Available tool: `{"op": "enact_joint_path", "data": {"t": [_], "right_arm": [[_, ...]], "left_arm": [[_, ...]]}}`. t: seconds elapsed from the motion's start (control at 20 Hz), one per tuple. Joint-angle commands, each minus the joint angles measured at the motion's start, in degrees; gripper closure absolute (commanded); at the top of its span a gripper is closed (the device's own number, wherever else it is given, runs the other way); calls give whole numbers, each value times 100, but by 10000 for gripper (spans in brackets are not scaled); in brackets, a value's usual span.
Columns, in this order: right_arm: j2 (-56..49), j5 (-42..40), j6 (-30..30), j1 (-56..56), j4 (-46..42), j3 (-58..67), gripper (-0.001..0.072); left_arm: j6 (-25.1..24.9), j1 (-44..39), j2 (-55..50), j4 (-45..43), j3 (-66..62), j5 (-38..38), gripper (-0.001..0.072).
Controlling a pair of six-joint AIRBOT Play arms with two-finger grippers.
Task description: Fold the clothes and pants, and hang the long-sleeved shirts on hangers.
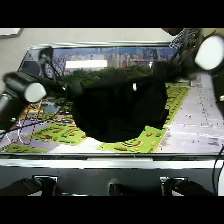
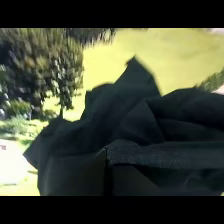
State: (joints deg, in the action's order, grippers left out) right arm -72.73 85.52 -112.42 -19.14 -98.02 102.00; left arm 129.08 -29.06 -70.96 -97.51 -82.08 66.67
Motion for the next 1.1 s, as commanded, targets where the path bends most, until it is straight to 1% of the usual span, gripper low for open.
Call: {"op": "enact_joint_path", "data": {"t": [0.0,0.1,0.3,0.4,0.5,0.6,0.75,0.85,0.95,1.0,1.05], "right_arm": [[319,-184,-341,-11,83,-1327,669],[649,-382,-614,-11,280,-1961,669],[1228,-514,-435,-11,1106,-2094,669],[1419,-348,-435,-11,1141,-2094,669],[1408,-212,-420,-11,962,-2116,668],[1327,-527,-415,-11,675,-2293,668],[955,-1023,-415,-11,660,-2514,668],[693,-1403,-437,-11,702,-2511,668],[568,-1810,-608,-11,717,-2511,668],[553,-1947,-640,-11,732,-2511,668],[555,-2015,-656,-11,730,-2511,668]], "left_arm": [[212,-85,-188,48,476,-313,676],[140,-87,-295,-74,476,-393,676],[127,-90,-319,-181,463,-1172,676],[129,-90,-321,-278,463,-1320,676],[129,-76,-341,-396,463,-1320,676],[129,-79,-450,-409,463,-1320,676],[149,-79,-761,-387,463,-1353,675],[149,-79,-931,-382,463,-1576,675],[146,-68,-994,-365,455,-1915,671],[146,-42,-986,-363,415,-1967,633],[144,17,-975,-358,332,-1930,490]]}}
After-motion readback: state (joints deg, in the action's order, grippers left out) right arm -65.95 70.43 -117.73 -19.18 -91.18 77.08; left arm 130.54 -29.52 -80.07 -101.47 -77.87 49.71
